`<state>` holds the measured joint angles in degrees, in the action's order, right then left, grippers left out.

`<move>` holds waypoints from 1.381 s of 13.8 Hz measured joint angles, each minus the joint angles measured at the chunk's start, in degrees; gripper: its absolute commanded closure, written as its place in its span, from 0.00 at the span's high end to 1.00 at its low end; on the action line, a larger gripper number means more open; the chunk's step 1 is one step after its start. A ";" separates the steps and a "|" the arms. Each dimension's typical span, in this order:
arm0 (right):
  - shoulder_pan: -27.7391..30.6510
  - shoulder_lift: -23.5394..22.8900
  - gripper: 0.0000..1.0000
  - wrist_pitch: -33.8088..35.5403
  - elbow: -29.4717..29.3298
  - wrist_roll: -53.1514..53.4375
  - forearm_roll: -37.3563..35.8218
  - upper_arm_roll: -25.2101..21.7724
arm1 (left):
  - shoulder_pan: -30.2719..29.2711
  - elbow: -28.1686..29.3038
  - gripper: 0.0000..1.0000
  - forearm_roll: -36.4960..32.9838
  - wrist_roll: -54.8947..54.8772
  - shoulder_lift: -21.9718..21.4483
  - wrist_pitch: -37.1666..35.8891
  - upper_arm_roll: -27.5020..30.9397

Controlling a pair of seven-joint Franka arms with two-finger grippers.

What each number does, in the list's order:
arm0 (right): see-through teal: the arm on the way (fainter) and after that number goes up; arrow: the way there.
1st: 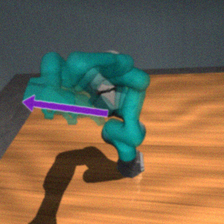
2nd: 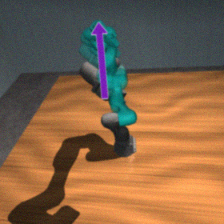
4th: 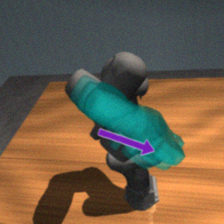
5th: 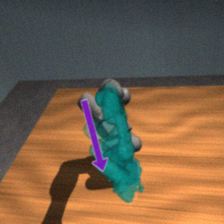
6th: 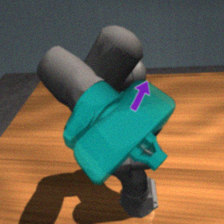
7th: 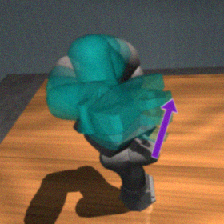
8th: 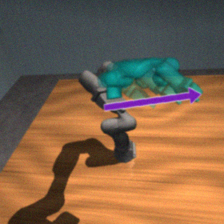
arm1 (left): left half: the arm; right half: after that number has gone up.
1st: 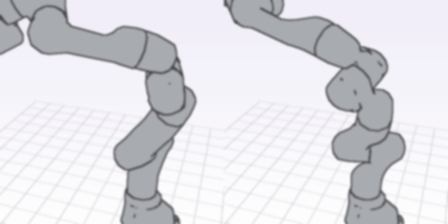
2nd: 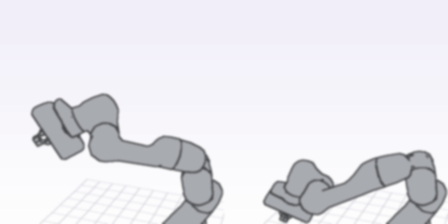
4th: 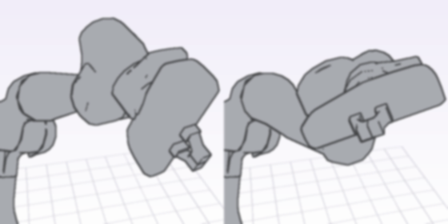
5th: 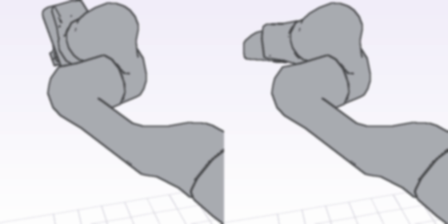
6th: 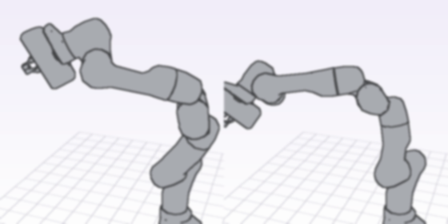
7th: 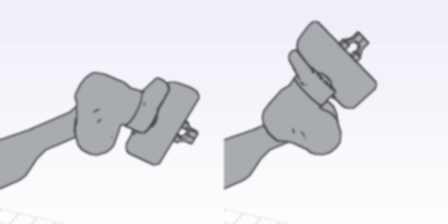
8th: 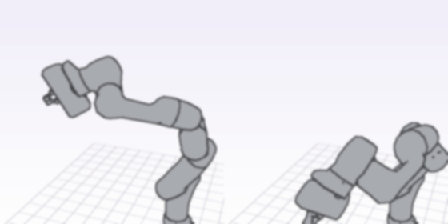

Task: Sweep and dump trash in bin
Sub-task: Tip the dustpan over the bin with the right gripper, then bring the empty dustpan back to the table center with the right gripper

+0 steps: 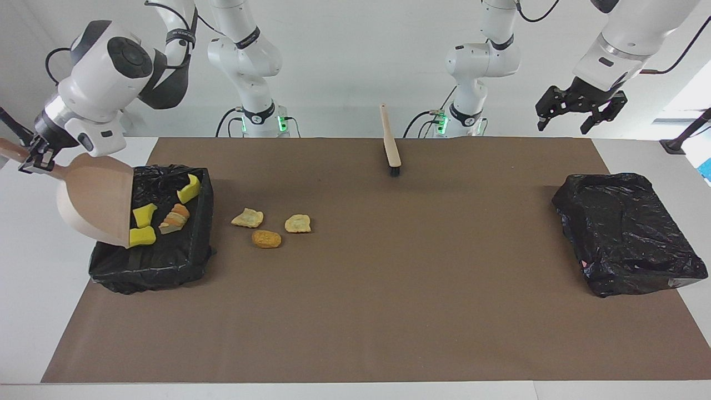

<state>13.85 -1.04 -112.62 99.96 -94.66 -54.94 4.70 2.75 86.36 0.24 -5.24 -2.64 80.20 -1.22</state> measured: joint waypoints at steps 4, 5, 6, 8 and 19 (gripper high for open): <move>0.03 0.65 0.00 0.33 -0.92 -0.07 15.39 0.12 | 0.00 0.00 1.00 0.00 0.00 -0.11 0.00 0.00; 0.02 0.64 0.00 0.34 -0.91 -0.07 18.45 0.13 | 0.00 0.00 1.00 0.00 0.00 -0.12 0.00 0.01; 0.01 0.61 0.00 0.35 -0.89 -0.07 20.85 0.13 | 0.00 0.00 1.00 0.00 0.00 -0.13 0.00 0.01; -0.03 0.59 0.00 0.35 -0.81 0.09 25.85 0.20 | 0.00 0.00 1.00 0.00 0.00 -0.14 0.00 0.01; -13.04 -2.05 0.00 2.54 3.30 44.01 41.03 1.04 | 0.00 0.03 1.00 0.00 0.00 -0.14 0.01 0.00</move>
<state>0.80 -3.08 -110.08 103.27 -50.64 -13.90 5.74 2.74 86.39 0.24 -5.24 -2.79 80.21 -1.22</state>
